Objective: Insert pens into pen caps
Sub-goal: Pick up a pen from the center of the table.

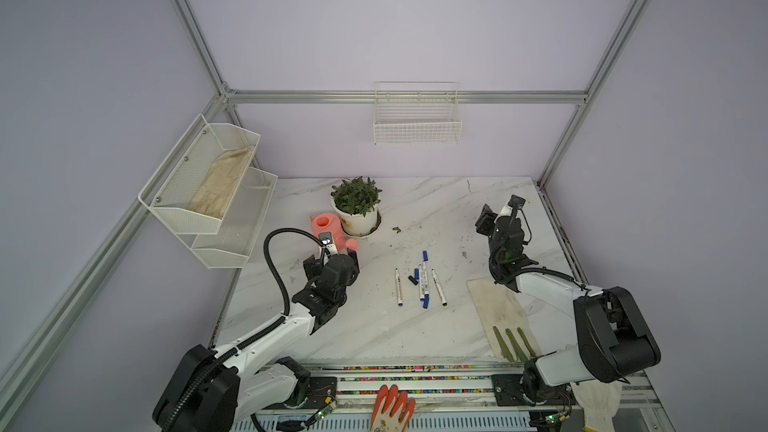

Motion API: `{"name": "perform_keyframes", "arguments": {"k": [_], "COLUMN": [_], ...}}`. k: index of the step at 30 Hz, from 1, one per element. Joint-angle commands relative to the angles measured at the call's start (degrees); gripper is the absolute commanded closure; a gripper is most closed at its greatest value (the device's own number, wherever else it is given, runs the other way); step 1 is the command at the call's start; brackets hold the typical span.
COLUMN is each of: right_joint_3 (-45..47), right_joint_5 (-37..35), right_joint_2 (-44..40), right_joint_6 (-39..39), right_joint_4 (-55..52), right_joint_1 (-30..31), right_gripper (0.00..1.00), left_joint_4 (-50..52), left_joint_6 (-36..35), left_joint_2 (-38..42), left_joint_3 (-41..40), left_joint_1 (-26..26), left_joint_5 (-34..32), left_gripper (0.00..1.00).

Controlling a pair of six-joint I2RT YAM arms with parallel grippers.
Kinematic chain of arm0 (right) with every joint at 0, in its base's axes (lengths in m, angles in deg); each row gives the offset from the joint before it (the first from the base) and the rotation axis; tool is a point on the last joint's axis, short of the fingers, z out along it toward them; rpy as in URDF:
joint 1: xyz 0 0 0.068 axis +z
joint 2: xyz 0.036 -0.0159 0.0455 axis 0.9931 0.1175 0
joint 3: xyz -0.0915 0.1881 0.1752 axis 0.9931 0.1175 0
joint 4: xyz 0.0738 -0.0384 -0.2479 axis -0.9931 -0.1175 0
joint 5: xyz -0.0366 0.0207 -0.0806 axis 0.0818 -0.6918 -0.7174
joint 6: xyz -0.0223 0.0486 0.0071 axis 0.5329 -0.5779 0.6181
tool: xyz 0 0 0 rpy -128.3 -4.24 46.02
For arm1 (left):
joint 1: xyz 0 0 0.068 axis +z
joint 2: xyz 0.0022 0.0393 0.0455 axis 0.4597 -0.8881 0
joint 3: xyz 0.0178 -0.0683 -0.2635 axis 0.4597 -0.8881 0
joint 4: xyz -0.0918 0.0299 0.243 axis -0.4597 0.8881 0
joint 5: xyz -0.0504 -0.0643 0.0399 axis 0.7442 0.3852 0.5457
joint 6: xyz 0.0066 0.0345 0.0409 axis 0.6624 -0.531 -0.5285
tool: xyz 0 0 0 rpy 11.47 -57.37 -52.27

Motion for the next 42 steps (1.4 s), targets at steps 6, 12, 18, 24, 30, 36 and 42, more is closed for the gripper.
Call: {"name": "perform_keyframes", "arguments": {"k": [6, 12, 18, 24, 30, 36, 42], "right_joint_3": [-1.62, -2.46, -2.82, -3.54, -3.8, -4.16, -4.71], "right_joint_5": [-5.6, -6.02, -5.74, -5.35, -5.43, -5.35, -5.35], "right_joint_2": [0.02, 1.28, 1.78, 2.24, 2.47, 2.58, 2.29], "right_joint_6": [1.23, 2.31, 2.39, 2.63, 2.63, 2.37, 2.03], "right_joint_4": [-3.66, -4.47, -4.97, -5.58, -5.98, -6.54, -7.33], "right_joint_1": [1.11, 1.56, 1.68, 1.62, 1.63, 1.64, 1.62], "right_gripper": [0.38, 0.38, 0.38, 0.38, 0.38, 0.38, 0.38], "left_joint_4": [12.52, 14.11, 18.45, 22.67, 27.56, 31.71, 33.75], "left_joint_6": [-4.64, -7.06, -7.95, -8.21, -7.79, -6.32, -5.54], "left_joint_2": [-4.61, -16.69, -27.8, -33.42, -37.99, -39.99, -40.73], "left_joint_3": [13.26, 21.28, 28.22, 31.65, 34.67, 34.73, 33.93], "left_joint_1": [-11.8, -11.81, -11.9, -11.82, -11.51, -10.68, -10.08], "left_joint_5": [19.25, 31.27, 31.06, 31.48, 34.66, 37.71, 38.36], "left_gripper": [0.0, 0.0, 0.04, 0.19, 0.33, 0.49, 0.74]}}
